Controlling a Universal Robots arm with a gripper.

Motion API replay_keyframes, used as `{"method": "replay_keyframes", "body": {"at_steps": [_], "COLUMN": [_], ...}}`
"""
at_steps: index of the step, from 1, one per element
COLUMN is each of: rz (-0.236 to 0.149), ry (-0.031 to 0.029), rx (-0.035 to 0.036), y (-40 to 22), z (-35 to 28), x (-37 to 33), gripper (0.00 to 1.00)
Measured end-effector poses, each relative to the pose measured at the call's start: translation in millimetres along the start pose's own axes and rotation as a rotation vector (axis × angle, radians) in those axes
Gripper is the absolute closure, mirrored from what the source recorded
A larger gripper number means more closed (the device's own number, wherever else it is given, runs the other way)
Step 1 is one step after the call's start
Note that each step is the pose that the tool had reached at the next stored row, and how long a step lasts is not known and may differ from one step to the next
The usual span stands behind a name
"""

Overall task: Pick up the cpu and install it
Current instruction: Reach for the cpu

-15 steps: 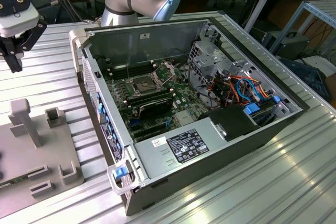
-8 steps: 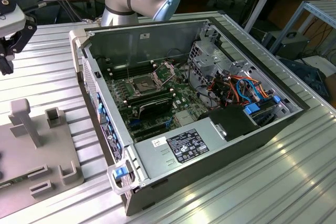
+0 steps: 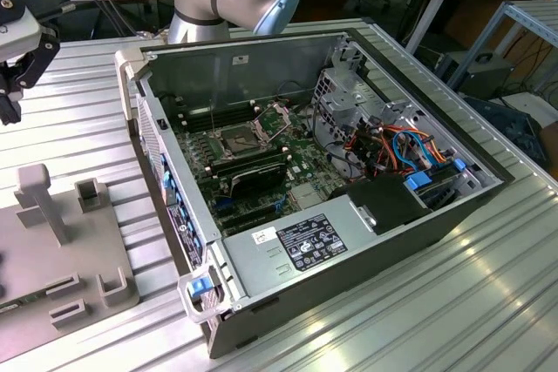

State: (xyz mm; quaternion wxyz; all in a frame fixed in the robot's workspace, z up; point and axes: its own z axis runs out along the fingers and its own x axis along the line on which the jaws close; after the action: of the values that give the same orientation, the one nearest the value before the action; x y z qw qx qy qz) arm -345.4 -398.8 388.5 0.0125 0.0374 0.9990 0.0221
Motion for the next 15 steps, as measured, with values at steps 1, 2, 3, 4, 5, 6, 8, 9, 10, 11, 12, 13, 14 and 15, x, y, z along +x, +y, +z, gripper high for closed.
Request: {"method": "replay_keyframes", "body": {"at_steps": [1, 2, 3, 4, 5, 6, 8, 9, 10, 11, 12, 13, 14, 15], "rz": [0.000, 0.000, 0.000, 0.000, 0.000, 0.000, 0.000, 0.000, 0.000, 0.000, 0.000, 0.000, 0.000, 0.000], "ry": [-0.0001, -0.0001, -0.0001, -0.0002, 0.0000, 0.0000, 0.0000, 0.0000, -0.0001, -0.0001, 0.0000, -0.0002, -0.0002, -0.0002], "rx": [0.0000, 0.0000, 0.0000, -0.0001, 0.0000, 0.0000, 0.0000, 0.0000, 0.0000, 0.0000, 0.0001, -0.0001, -0.0001, -0.0001], "y": [0.0, 0.0, 0.0, -0.1, -0.2, -0.3, -0.5, -0.7, -0.7, -0.9, -1.1, -1.1, -1.1, -1.3], "z": [0.0, 0.0, 0.2, 0.7, 1.1, 1.5, 2.1, 2.4, 2.7, 3.1, 3.5, 4.0, 4.3, 4.5], "x": [0.0, 0.0, 0.3, 0.9, 2.0, 3.2, 5.6, 7.4, 8.6, 10.2, 11.8, 12.6, 13.2, 13.7], "gripper": [0.89, 0.89, 0.89, 0.89, 0.89, 0.89, 0.89, 0.89, 0.89, 0.89, 0.89, 0.89, 0.89, 0.89]}}
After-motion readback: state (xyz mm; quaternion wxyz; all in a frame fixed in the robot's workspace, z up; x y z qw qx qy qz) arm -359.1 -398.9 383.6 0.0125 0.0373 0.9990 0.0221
